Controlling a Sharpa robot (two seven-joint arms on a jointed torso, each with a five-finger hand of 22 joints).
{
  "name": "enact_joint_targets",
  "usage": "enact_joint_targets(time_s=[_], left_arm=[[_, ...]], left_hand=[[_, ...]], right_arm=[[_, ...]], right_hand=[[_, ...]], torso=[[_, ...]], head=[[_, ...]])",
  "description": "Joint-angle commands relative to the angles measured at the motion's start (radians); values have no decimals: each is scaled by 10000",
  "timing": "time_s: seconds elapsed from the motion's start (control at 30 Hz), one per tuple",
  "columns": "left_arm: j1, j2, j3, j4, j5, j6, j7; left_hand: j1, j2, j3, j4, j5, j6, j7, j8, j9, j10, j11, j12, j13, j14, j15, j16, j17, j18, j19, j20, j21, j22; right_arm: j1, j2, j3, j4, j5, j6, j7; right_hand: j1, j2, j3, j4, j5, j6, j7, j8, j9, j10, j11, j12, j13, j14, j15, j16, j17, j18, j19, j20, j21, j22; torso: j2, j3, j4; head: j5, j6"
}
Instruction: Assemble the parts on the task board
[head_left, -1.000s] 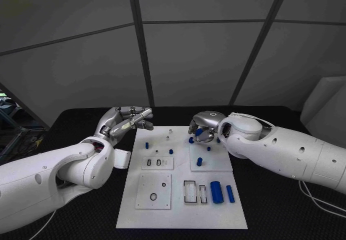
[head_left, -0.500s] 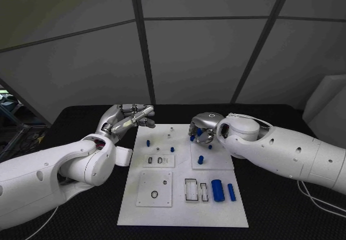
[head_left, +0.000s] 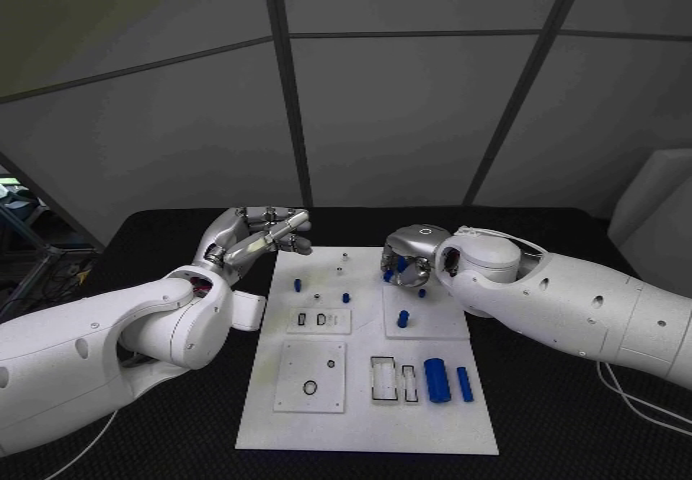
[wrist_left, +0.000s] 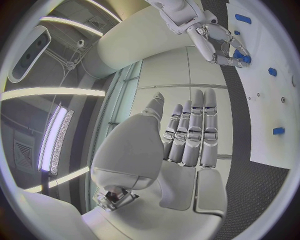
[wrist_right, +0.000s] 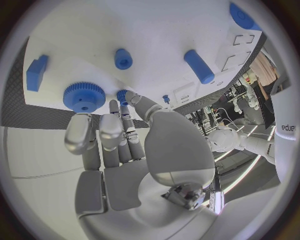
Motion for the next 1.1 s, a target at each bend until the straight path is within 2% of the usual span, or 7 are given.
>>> enact_joint_targets(time_s=[0.03,0.17,0.3,0.5,0.87,1.1], left_arm=[[18,-16,9,10,-94,144,25],[20,-23,9,3,-94,154,18],[22,-27,10,-4,-94,158,13],[27,-32,10,-7,-94,163,8],[43,-53,10,-41,-94,165,1],[55,-33,10,-63,-94,168,0]], left_hand=[[-15,5,-50,7,-3,-2,91,-65,-10,-19,64,-55,-1,-52,11,-52,14,-145,-35,10,17,10],[-25,25,-51,15,-3,2,92,-74,-9,-14,66,-66,0,-63,16,-70,23,-145,-43,15,17,10],[-25,25,-51,15,-3,2,92,-74,-9,-14,66,-66,0,-63,16,-70,23,-145,-43,15,17,10],[-30,29,-52,18,-4,3,92,-77,-8,-13,67,-70,1,-66,17,-75,26,-145,-46,16,16,9],[-34,34,-55,20,-5,5,93,-82,-8,-10,67,-76,2,-71,19,-84,31,-145,-51,18,16,9],[-36,37,-59,19,-6,4,94,-92,-8,-12,69,-88,2,-82,22,-100,38,-145,-60,22,14,7]], right_arm=[[21,26,1,-8,-148,-331,38],[21,45,1,-4,-153,-558,83],[20,49,1,-8,-155,-610,70],[20,63,1,-28,-231,-731,39],[20,-71,3,274,-260,-1420,82],[21,-128,6,476,-300,-1839,-51]], right_hand=[[52,84,153,32,20,142,61,72,31,215,-52,83,24,182,0,120,110,-173,110,-38,105,140],[117,165,344,53,-47,342,78,136,70,428,-94,144,40,170,-36,204,161,-194,166,-75,188,269],[198,231,479,54,-137,604,69,236,126,704,-140,238,85,166,-73,290,226,-226,263,-107,295,451],[517,369,634,-70,-358,1180,-37,497,291,1303,-304,434,249,172,-200,452,366,-294,481,-215,508,833],[578,318,688,-125,-334,1164,1,454,321,1262,-275,318,273,173,-196,530,427,-327,563,-246,602,994],[557,290,681,-118,-336,1159,13,442,327,1245,-262,287,274,178,-186,558,454,-341,601,-241,634,1057]], torso=[[10,-6,19],[16,-4,10],[15,-6,8],[24,-7,8],[25,-8,3],[41,-31,22]], head=[[24,-30],[-17,-43],[1,-66],[3,-74],[31,-18],[38,76]])
